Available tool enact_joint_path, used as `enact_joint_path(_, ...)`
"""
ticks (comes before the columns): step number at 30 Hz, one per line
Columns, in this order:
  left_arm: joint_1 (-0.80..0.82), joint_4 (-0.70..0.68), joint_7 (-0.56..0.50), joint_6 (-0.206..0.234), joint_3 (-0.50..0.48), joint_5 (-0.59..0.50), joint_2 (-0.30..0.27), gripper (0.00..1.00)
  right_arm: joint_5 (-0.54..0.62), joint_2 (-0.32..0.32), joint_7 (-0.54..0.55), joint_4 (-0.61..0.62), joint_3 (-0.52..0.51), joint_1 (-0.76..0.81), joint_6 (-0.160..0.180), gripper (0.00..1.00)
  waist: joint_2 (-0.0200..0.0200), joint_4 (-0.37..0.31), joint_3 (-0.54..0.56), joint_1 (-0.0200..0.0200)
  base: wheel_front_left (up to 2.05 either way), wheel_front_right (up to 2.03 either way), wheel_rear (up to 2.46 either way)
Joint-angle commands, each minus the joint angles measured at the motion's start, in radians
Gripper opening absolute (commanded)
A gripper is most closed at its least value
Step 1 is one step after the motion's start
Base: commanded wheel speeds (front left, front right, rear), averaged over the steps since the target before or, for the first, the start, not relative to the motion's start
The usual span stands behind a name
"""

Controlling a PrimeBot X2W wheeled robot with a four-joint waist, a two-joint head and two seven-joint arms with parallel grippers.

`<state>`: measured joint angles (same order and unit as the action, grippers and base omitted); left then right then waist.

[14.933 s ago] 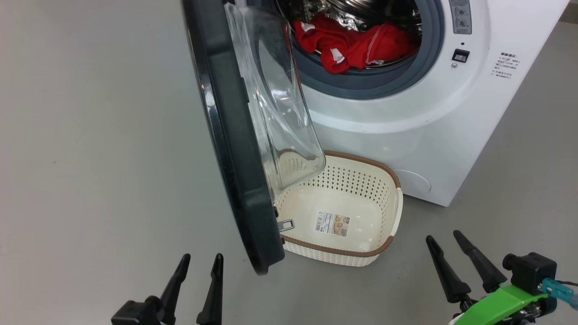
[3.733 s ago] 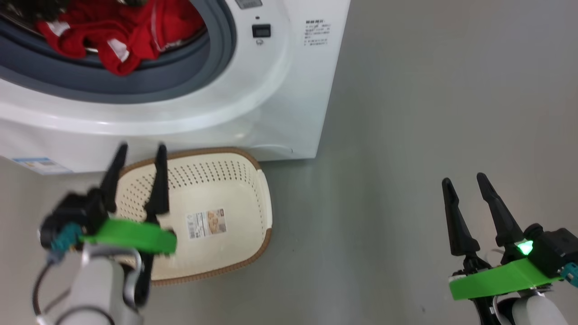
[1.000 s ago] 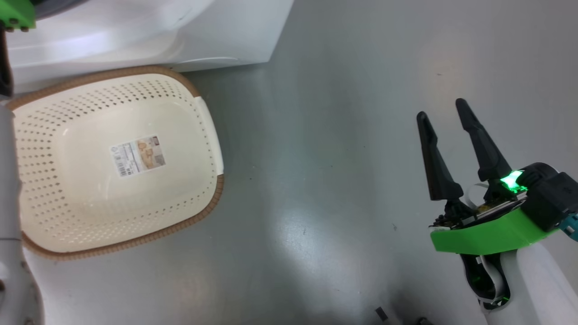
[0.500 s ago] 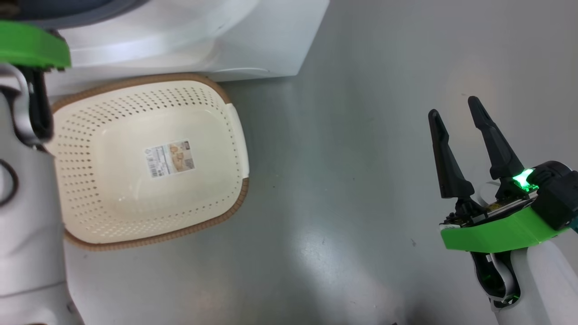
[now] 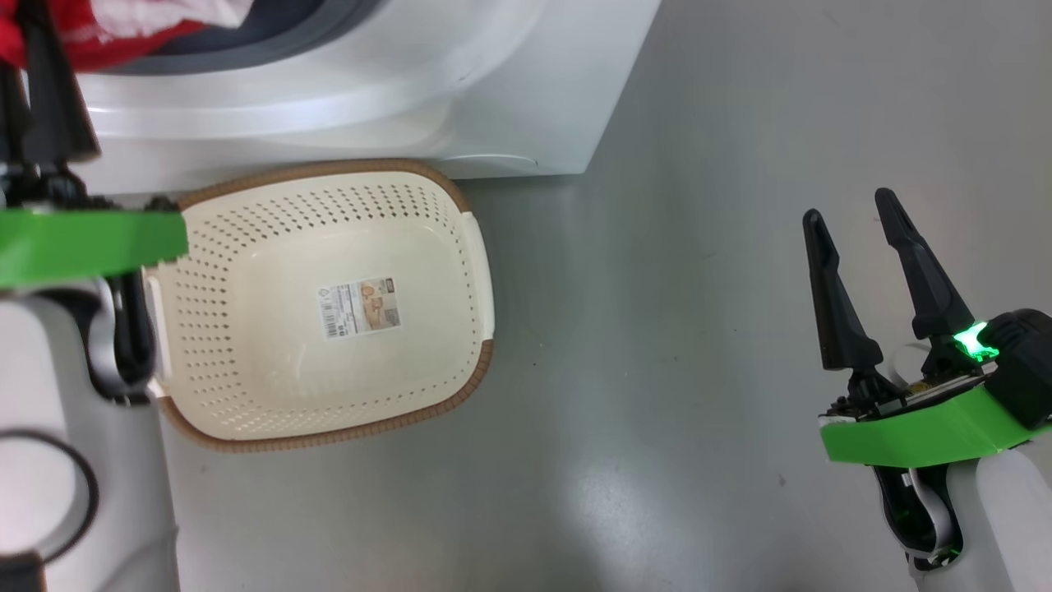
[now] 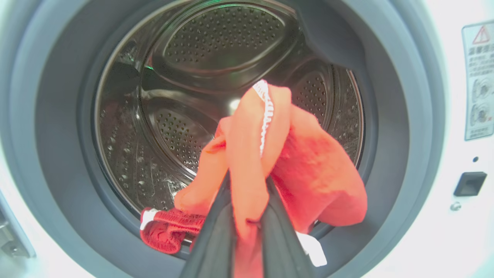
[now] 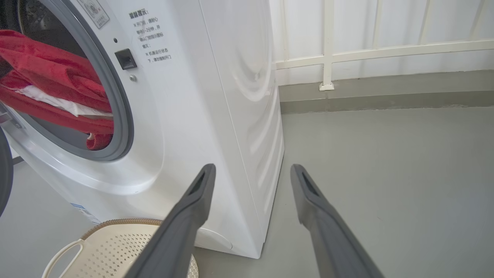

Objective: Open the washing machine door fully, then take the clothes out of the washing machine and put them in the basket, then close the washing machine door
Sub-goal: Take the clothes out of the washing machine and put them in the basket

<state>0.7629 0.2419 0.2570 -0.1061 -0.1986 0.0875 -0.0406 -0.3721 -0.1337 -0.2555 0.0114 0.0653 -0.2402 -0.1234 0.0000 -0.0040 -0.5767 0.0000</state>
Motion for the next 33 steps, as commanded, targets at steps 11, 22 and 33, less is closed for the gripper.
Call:
enact_joint_path(11,-0.191,-0.295,0.005,-0.010,-0.020,0.039,-0.010,0.00,0.002,-0.014,-0.006,0.029,0.004,0.030,-0.007,1.00,0.0000,0.016,0.015,0.0000,0.00,0.00,0.00)
enact_joint_path(22,-0.270,-0.428,0.005,0.066,0.037,0.081,-0.010,0.00,0.003,-0.015,-0.006,0.033,0.000,0.025,-0.007,1.00,0.0000,0.019,0.005,0.0000,0.00,0.00,0.00)
enact_joint_path(33,-0.326,-0.214,0.005,0.096,0.065,0.130,-0.010,0.00,0.001,-0.005,-0.006,0.031,0.014,0.007,-0.007,1.00,0.0000,0.005,-0.019,0.0000,0.00,0.00,0.00)
